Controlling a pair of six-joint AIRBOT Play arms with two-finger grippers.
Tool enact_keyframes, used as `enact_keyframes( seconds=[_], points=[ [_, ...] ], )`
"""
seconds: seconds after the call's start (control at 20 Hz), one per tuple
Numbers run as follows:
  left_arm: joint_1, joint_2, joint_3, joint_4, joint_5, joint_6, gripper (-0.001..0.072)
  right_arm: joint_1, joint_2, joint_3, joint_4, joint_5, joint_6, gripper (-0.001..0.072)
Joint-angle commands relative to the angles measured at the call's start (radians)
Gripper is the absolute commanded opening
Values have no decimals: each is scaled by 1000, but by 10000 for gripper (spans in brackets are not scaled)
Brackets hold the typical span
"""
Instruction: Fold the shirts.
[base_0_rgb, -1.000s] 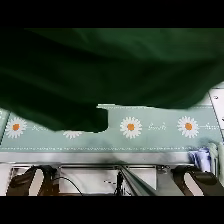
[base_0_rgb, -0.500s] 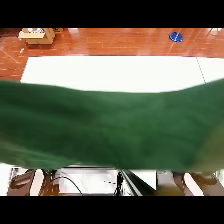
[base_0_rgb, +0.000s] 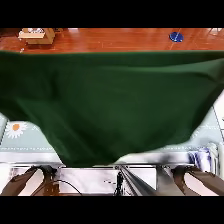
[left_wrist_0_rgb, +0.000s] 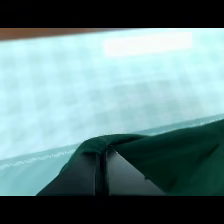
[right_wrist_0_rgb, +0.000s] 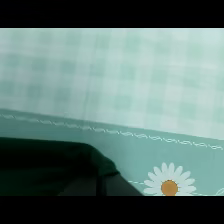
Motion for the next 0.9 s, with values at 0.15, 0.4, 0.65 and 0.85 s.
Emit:
enact_keyframes(
  seconds=[0.15,0.4,0.65,0.85],
  points=[
    [-192,-386,1,-2,188,76,14,1,-366,2,137,-261,-46,26],
    [-306,-612,1,56,433,81,15,3,-542,2,142,-505,-52,26],
    [-365,-761,1,62,518,81,15,3,-671,1,182,-644,-50,27],
    [-367,-872,1,64,463,54,16,3,-780,1,175,-569,-49,27]
  ],
)
